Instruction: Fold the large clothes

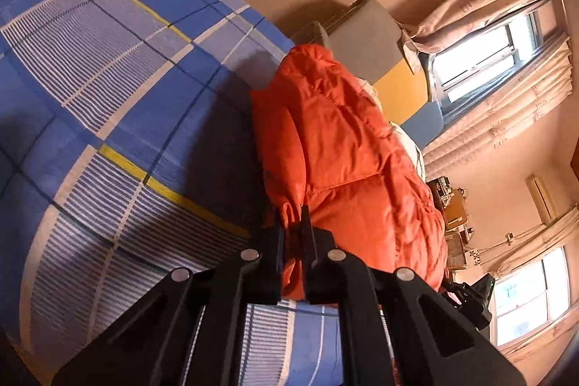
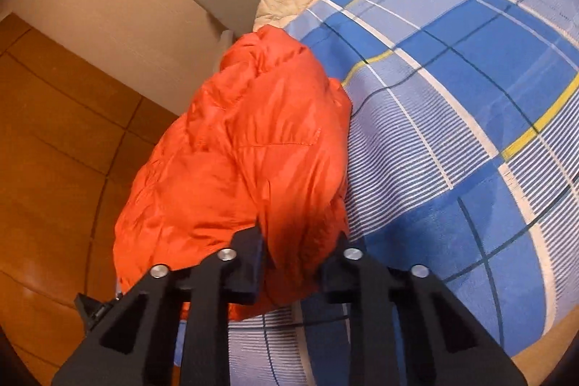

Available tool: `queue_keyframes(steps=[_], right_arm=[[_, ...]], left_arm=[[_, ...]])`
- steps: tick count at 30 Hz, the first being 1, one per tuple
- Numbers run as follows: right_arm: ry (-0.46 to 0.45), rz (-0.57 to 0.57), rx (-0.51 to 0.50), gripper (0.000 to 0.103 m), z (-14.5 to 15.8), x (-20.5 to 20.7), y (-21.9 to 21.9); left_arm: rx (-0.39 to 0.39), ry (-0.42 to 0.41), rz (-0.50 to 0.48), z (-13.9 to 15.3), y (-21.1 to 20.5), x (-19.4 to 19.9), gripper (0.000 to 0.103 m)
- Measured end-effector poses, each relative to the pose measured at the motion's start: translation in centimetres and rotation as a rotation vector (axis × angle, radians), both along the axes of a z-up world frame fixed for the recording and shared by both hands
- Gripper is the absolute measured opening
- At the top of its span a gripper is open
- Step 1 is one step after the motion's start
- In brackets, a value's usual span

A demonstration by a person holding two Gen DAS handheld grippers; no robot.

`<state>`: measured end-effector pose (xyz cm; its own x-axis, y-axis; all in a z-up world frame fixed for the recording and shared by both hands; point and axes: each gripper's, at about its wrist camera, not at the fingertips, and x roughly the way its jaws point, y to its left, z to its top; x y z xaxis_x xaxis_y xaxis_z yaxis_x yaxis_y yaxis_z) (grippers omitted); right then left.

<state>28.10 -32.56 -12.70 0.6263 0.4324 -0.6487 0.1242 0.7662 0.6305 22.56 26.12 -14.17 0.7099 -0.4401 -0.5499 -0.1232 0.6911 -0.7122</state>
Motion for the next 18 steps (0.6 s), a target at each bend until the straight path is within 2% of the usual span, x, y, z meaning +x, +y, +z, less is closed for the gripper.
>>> queue_keyframes(steps=[6, 11, 12, 13, 14, 16, 17, 18], right_arm=[[-0.007, 0.032, -0.018, 0.017, 1.2, -3.0, -0.7], [0.006, 0.046, -0.035, 0.017, 1.2, -6.1, -1.7], [0.011, 0.042, -0.048, 0.019, 1.3, -6.5, -1.8], [0.016, 0.038, -0.058, 0.023, 1.3, -6.6, -1.9], [0.021, 0.027, -0.068, 0.027, 1.3, -6.8, -2.1], [0.026, 0.012, -0.091, 0.035, 1.5, -6.7, -2.2], [0.029, 0.004, -0.110, 0.044, 1.6, -6.8, -2.2], [0.028, -0.009, -0.140, 0.048, 1.9, -7.1, -2.2]], left_arm=[[0.025, -0.011, -0.039, 1.8, -0.2, -2.6, 0.006], [0.082, 0.030, -0.068, 2.5, -0.9, -5.9, 0.008], [0.117, 0.033, -0.071, 2.8, -1.1, -6.2, 0.012], [0.194, 0.045, -0.049, 3.3, -1.6, -6.6, 0.024], [0.237, 0.040, -0.025, 3.9, -1.8, -7.0, 0.039], [0.276, 0.013, 0.028, 5.2, -1.9, -7.7, 0.054], [0.303, -0.009, 0.045, 6.1, -2.3, -8.0, 0.054], [0.336, -0.029, 0.058, 7.0, -2.8, -8.1, 0.055]])
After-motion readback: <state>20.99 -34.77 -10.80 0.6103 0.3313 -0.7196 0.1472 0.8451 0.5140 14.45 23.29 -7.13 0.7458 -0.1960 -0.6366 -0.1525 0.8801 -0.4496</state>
